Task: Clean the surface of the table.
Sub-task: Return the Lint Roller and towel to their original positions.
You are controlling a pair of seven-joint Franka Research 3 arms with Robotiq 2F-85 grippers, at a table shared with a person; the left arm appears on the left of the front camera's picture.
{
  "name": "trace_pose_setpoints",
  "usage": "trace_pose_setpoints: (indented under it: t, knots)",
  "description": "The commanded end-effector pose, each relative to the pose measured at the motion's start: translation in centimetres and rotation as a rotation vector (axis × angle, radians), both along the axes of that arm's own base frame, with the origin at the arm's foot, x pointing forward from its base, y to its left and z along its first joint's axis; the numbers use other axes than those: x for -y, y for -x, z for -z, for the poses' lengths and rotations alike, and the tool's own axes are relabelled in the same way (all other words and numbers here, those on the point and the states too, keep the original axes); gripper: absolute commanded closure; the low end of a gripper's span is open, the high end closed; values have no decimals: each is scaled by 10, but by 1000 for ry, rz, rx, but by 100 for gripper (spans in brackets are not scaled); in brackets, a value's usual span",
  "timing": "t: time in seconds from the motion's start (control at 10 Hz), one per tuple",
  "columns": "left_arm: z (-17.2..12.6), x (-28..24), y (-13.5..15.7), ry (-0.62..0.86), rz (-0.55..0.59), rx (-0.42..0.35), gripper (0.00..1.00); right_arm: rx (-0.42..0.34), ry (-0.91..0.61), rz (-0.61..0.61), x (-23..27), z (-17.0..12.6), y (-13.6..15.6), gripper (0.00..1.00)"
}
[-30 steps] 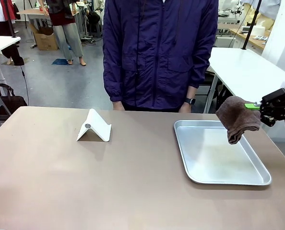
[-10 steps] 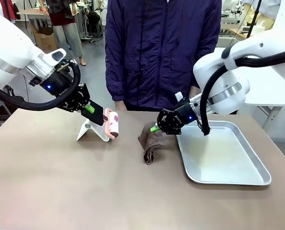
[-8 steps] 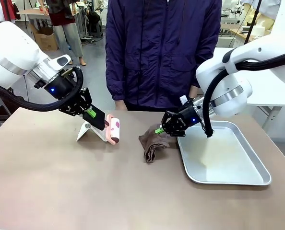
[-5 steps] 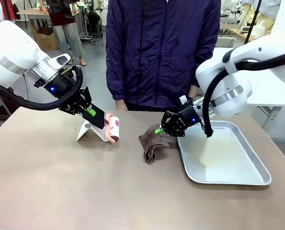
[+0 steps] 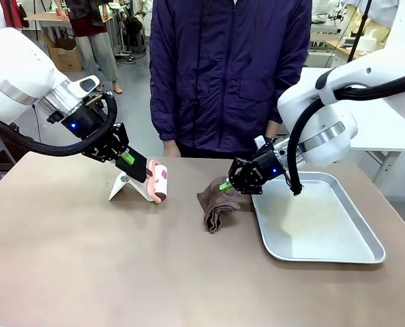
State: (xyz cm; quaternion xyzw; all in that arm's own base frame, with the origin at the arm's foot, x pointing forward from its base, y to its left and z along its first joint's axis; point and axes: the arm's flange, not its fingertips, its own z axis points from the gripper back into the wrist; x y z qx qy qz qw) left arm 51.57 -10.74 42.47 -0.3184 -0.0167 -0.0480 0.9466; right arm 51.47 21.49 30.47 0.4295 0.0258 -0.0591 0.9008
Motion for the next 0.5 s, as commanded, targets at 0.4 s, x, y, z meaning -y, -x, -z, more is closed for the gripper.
trace_pose_setpoints:
  t: [0.4]
  knots:
    - [-20, -3, -43, -96, -21, -91, 78, 0, 1, -2, -1, 0, 1, 92]
